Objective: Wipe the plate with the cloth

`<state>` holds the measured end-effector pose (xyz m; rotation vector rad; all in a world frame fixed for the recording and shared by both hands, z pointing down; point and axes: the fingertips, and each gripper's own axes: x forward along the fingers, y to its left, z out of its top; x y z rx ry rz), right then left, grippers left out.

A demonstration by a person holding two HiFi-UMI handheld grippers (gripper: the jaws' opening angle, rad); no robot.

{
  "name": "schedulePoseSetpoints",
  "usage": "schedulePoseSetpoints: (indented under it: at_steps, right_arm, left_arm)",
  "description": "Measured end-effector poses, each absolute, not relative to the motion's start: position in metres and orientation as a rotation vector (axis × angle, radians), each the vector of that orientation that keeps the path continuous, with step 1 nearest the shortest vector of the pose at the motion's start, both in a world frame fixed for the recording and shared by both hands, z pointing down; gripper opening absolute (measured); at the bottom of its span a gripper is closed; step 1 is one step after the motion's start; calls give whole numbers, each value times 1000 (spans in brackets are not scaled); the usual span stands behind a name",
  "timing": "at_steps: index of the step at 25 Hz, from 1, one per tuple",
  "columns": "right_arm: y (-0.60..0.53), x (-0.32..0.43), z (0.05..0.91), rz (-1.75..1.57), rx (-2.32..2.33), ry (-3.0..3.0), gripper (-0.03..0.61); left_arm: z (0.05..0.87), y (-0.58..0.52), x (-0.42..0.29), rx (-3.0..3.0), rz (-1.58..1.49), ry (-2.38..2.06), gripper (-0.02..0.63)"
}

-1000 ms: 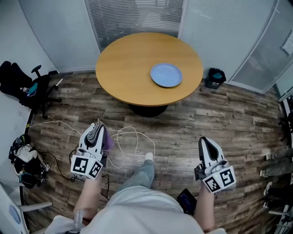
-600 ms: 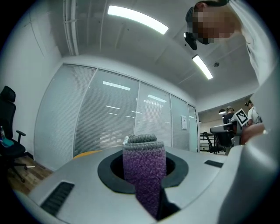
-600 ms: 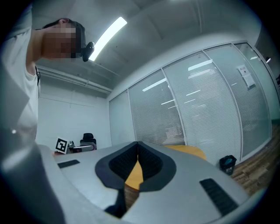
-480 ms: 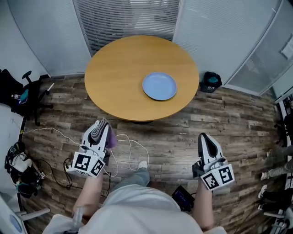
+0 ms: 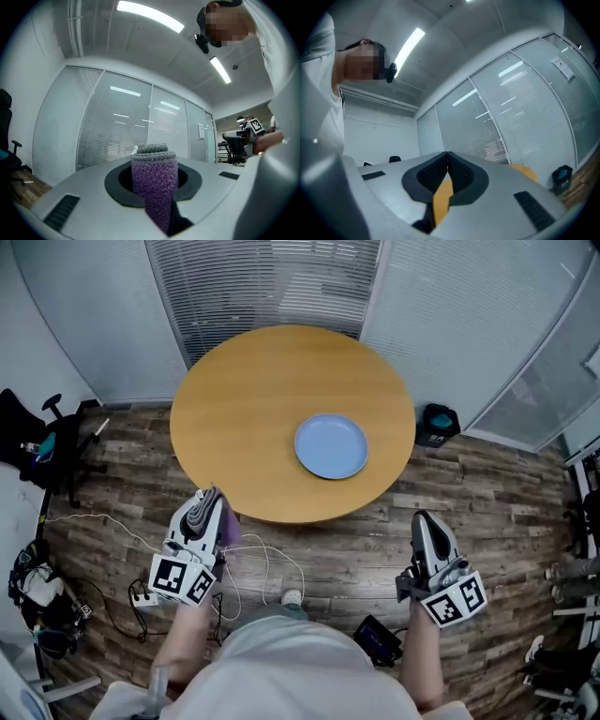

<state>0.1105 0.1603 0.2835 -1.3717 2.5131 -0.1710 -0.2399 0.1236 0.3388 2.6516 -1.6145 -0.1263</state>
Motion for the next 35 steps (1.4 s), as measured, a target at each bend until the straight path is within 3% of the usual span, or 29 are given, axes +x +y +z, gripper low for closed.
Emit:
schedulePoseSetpoints:
  at_steps: [24, 35]
  right_arm:
    - [74, 116, 318, -311, -1436, 2498, 20]
    - [-4, 142, 310, -335, -1299, 2522, 20]
  left_arm:
    - [364, 65, -235, 2601, -98, -1598, 75]
    - [345, 24, -187, 2710, -171, -1517, 75]
